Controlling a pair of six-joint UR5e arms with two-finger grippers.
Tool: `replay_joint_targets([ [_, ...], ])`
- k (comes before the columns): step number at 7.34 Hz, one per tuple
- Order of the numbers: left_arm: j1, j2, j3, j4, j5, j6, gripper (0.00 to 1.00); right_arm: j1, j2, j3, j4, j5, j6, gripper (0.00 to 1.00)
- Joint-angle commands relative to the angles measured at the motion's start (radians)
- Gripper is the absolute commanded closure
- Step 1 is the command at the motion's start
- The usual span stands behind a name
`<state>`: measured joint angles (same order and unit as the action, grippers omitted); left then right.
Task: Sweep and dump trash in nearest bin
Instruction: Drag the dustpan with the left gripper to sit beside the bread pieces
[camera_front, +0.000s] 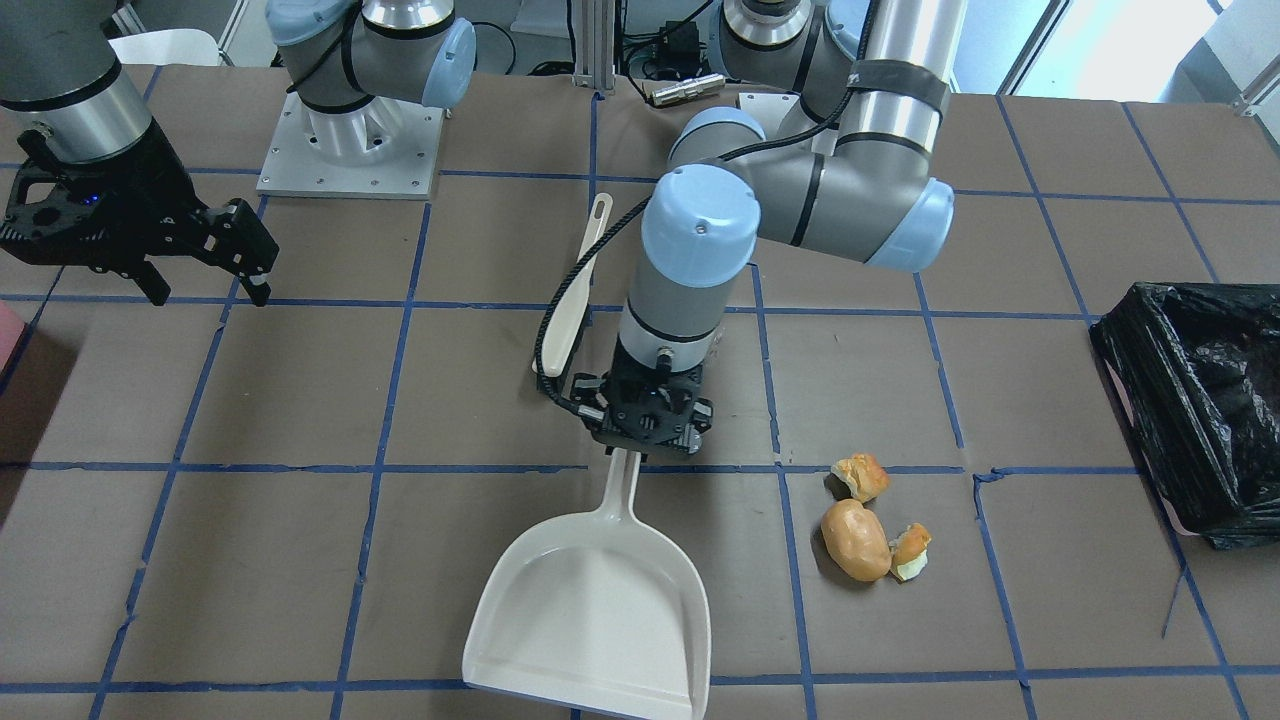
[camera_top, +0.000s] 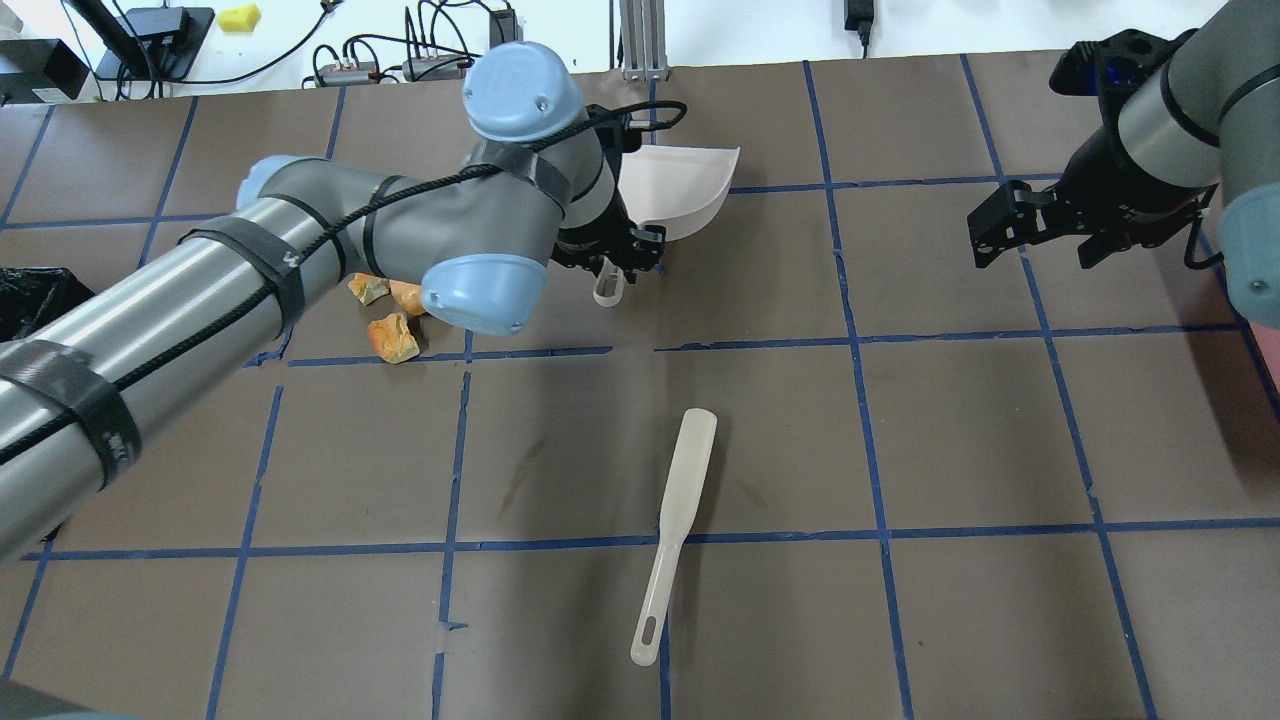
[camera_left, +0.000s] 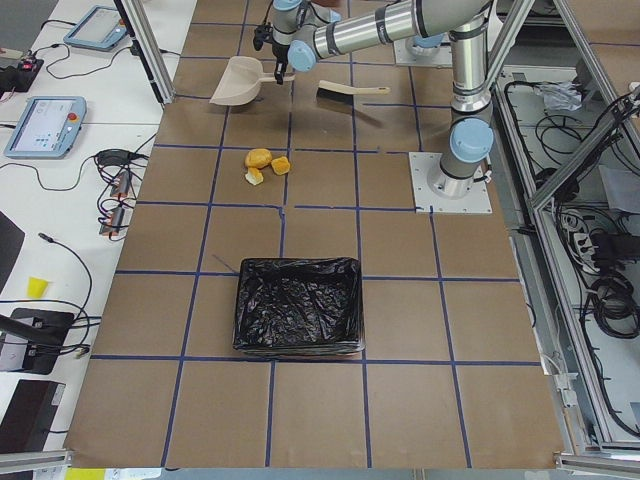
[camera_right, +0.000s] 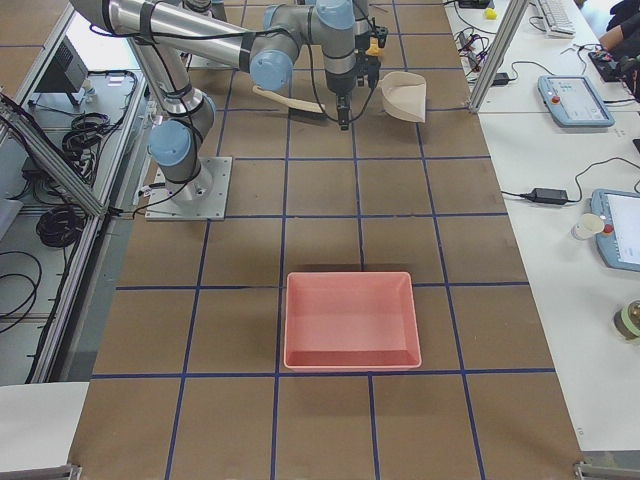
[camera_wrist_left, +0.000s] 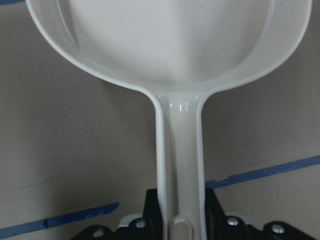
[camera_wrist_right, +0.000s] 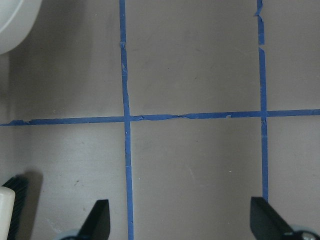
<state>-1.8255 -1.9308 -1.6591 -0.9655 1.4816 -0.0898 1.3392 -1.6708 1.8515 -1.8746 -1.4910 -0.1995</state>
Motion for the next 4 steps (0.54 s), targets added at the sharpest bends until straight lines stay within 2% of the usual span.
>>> replay_joint_targets([
  [1, 0.125, 0.102, 0.001, -0.157, 0.006, 0.182, 0.95, 0.003, -0.004, 0.0, 0.002, -0.002, 0.003, 0.0],
  [4, 0.262, 0.217, -0.025, -0.301, 0.06, 0.558, 0.96, 0.027, -0.058, 0.052, 0.005, 0.002, 0.105, 0.0],
])
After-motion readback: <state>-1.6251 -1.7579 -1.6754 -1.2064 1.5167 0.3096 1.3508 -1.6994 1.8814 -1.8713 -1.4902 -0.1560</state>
